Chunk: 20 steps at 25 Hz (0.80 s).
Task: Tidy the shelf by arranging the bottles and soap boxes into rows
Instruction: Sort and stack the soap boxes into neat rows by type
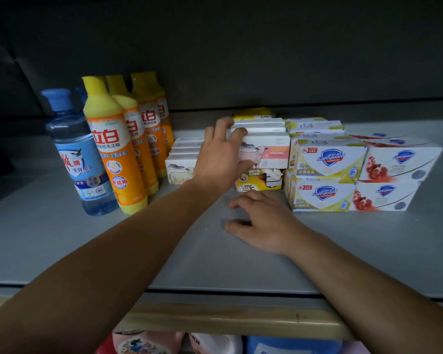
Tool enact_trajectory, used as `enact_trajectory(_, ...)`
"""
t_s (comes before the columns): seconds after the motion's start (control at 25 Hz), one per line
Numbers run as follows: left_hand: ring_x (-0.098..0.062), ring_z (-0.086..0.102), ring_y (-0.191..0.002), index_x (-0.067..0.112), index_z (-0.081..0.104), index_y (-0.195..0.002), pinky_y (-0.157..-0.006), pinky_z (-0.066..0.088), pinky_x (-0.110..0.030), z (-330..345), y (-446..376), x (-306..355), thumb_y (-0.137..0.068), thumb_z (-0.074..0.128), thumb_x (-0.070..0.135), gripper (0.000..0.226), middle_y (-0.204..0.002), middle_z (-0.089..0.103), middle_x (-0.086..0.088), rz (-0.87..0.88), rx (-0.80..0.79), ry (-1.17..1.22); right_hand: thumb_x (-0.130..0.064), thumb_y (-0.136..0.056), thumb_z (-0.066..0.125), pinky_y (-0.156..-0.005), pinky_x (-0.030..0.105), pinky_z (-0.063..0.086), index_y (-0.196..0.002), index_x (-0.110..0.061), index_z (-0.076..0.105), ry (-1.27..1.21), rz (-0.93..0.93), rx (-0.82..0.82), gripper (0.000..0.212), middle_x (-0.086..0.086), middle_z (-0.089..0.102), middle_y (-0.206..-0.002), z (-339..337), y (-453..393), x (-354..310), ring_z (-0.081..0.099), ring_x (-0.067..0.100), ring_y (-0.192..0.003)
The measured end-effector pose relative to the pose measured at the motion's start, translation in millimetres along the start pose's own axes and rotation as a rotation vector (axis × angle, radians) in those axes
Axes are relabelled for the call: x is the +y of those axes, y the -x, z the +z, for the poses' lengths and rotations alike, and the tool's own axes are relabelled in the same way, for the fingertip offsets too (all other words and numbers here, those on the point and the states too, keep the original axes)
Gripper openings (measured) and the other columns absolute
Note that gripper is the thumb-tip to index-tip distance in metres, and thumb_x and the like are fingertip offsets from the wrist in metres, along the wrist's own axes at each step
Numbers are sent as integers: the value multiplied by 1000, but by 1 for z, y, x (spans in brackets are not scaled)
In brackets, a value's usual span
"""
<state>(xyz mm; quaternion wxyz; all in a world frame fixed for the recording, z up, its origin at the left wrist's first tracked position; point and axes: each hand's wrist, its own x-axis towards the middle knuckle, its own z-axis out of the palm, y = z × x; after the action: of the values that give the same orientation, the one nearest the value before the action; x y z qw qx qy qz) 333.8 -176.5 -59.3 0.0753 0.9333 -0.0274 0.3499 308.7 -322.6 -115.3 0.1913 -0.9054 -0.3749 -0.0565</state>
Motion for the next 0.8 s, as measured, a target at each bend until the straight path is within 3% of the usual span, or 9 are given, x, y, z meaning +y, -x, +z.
enact_trajectory(0.16,-26,45,-110,16,53,-117,-89,37,-34,-2,6,8,-75,77,24,49,-123,53,-5,2,130,97,-62,-86,53,-107,27,29,-132,-31,53,6,-1,6,56,-10,48,-137,-2,-2,1,36,15,-132)
enact_trajectory(0.32,-7,43,-95,15,56,-117,-80,35,-15,-19,18,4,-78,77,14,44,-123,47,-3,-14,137,278,-56,-85,60,-106,27,31,-125,-28,59,-23,4,7,49,-8,52,-132,-3,1,0,41,15,-129)
enact_trajectory(0.44,-8,53,-100,15,63,-118,-86,45,-16,-37,34,-12,-77,78,13,44,-121,53,-5,-41,239,376,-34,-81,69,-92,31,43,-95,-21,71,-161,-30,215,20,-4,62,-102,-9,1,-4,57,17,-105)
enact_trajectory(0.52,-1,62,-94,19,65,-117,-79,55,-20,-46,50,-24,-80,78,14,40,-116,60,2,-225,227,538,-23,-76,73,-79,29,44,-83,-18,66,-274,-19,438,11,-6,59,-87,-14,1,-6,56,8,-84)
enact_trajectory(0.6,-1,67,-88,16,65,-118,-67,57,-21,-48,65,-32,-85,73,11,34,-108,67,4,-437,142,801,-23,-74,78,-69,19,38,-87,-18,57,-355,17,623,26,-11,50,-85,-18,2,-10,48,-1,-73)
enact_trajectory(0.64,-9,69,-90,12,64,-119,-67,58,-26,-49,71,-35,-87,70,8,33,-106,70,1,-524,108,942,-25,-72,81,-68,16,37,-94,-19,53,-401,29,670,36,-13,47,-89,-19,3,-11,47,-2,-75)
enact_trajectory(0.72,-27,70,-95,4,62,-122,-75,60,-38,-50,78,-40,-89,65,2,33,-109,72,-11,-643,63,1194,-27,-69,83,-79,24,46,-117,-19,47,-480,25,625,60,-10,46,-109,-19,5,-13,52,2,-92)
enact_trajectory(0.8,-28,71,-95,1,61,-122,-80,60,-38,-52,81,-40,-91,60,1,32,-109,72,-16,-683,-10,1372,-22,-70,82,-95,38,48,-137,-23,39,-488,-25,478,80,-6,44,-132,-20,8,-13,52,12,-116)
